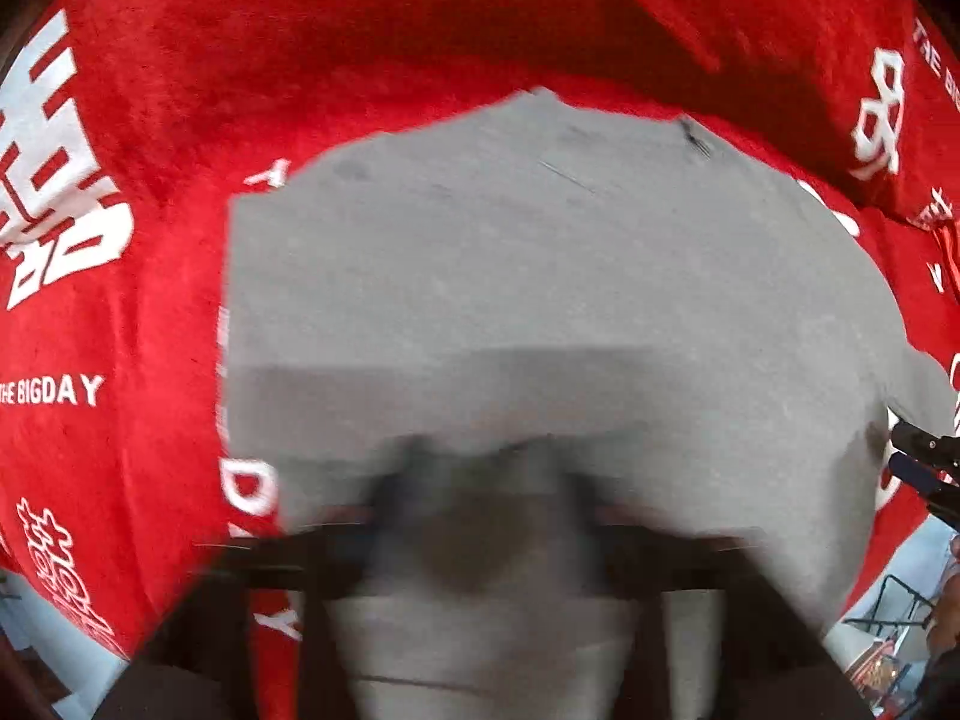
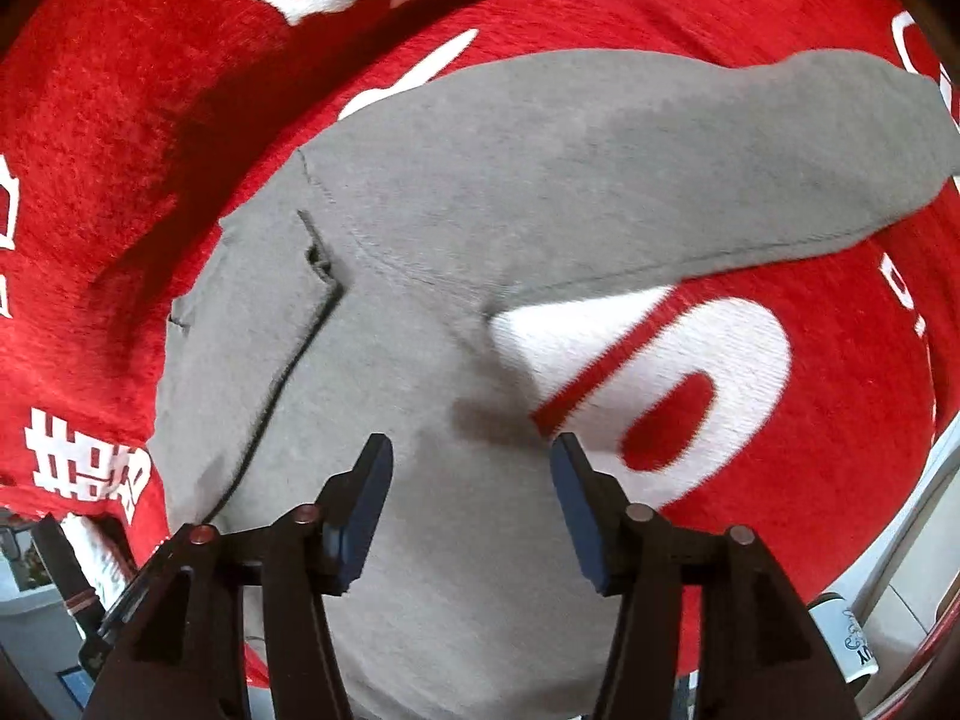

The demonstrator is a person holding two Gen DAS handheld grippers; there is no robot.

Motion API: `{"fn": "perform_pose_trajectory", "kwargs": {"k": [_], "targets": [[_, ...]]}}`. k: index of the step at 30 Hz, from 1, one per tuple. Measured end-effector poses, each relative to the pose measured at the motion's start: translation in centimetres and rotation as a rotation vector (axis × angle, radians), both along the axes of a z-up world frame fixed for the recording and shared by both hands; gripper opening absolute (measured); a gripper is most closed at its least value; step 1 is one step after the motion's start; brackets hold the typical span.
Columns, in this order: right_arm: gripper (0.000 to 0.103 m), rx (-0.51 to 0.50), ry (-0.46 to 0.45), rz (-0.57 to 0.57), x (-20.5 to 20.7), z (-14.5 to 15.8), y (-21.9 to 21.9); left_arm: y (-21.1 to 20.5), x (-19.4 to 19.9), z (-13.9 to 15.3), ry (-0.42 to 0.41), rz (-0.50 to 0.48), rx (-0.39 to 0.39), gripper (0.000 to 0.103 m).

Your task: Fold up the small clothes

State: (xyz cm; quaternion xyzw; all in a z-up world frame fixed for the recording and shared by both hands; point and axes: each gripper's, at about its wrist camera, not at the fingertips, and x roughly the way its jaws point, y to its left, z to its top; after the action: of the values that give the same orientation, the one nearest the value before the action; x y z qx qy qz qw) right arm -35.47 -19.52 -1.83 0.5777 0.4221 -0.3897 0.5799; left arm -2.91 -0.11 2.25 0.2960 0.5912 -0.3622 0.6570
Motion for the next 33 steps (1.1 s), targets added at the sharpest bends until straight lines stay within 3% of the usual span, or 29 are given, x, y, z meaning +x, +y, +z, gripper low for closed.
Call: {"fn": "perform_pose_trajectory", "kwargs": {"k": [2,7,13,20,24,27,33], "targets": [[0.061,0.004,-0.003,-0.004,-0.7,-0.2,0.0,-0.4,-1.4,0.3,-0.041,-0.011,-0.007,0.103],[0.062,0.019,-0.007,-0.043,-3.9,-0.5,-0.2,-2.4,-4.9,-0.1,-0.031,-0.083,0.029,0.103],[0.062,0.014,-0.015,-0.105,-7.7,-0.5,-1.3,-4.8,-6.0,-0.8,-0.014,-0.044,0.052,0.103],[0.062,0.022,-0.056,-0.208,-11.4,-1.1,-2.6,-10.7,-7.4,0.0,-0.044,-0.042,-0.04,0.103],[0.062,0.019,-0.078,-0.256,-13.4,-1.3,-3.4,-15.4,-9.2,-0.7,-0.101,-0.086,-0.067,0.103],[0.062,0.023,-0.095,-0.306,-15.0,-1.6,-3.9,-17.9,-11.1,-2.7,-0.132,-0.167,-0.032,0.103],[0.062,-0.002,-0.158,-0.463,-19.0,-2.4,-4.8,-17.7,-12.8,-3.6,-0.131,-0.213,-0.006,0.103]]}}
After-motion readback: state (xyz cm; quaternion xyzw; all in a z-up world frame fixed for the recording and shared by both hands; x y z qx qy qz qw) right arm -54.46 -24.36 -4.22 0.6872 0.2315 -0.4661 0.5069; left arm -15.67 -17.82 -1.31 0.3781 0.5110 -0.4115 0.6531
